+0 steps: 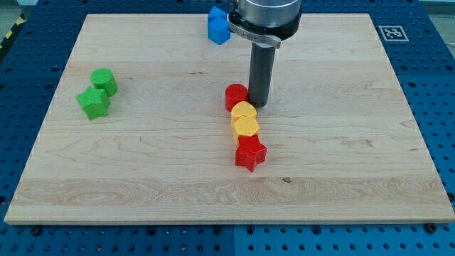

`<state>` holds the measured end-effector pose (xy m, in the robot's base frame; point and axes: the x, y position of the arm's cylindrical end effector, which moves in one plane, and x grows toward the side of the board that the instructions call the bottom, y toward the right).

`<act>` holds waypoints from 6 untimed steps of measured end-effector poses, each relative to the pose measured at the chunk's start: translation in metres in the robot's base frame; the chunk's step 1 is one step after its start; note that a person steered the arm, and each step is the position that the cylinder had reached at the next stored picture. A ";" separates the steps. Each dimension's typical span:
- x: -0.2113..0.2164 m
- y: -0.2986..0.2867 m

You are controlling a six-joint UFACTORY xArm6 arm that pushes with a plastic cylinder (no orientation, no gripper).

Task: Point at blue triangle

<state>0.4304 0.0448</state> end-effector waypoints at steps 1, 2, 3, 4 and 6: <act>-0.021 -0.001; -0.068 -0.019; -0.106 -0.090; -0.128 -0.153; -0.225 -0.140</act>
